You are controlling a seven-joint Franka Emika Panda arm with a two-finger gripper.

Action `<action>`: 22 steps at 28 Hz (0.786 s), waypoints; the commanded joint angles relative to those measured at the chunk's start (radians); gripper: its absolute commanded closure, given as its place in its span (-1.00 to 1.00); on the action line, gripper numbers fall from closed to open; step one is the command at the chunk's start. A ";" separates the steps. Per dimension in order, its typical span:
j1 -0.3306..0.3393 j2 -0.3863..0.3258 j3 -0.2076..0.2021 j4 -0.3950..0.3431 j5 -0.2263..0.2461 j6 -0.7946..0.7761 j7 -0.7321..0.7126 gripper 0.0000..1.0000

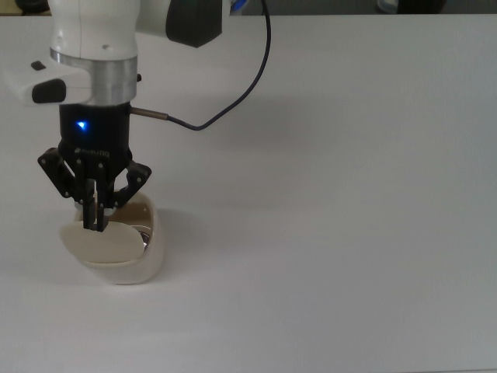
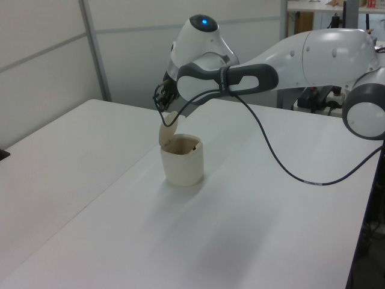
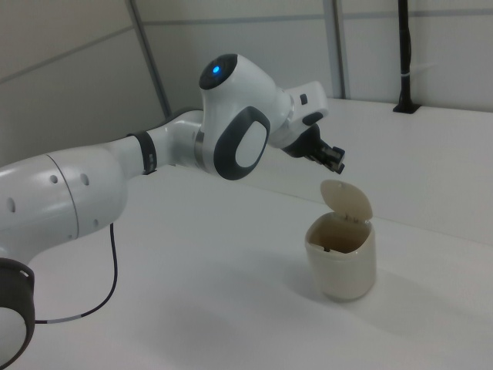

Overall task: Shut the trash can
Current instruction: 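Push the open lid with the gripper fingertips, swinging it down over the rim, then press the gripper down on the lid to seat it shut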

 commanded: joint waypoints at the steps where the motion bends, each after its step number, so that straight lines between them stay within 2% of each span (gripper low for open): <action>1: 0.000 0.027 -0.005 -0.002 -0.023 0.022 0.024 0.67; 9: 0.000 0.018 -0.005 -0.008 -0.020 -0.001 0.018 0.67; 17: 0.000 0.015 -0.004 -0.011 -0.009 -0.211 -0.063 0.68; 22: 0.000 0.005 0.001 -0.013 -0.006 -0.286 -0.082 0.69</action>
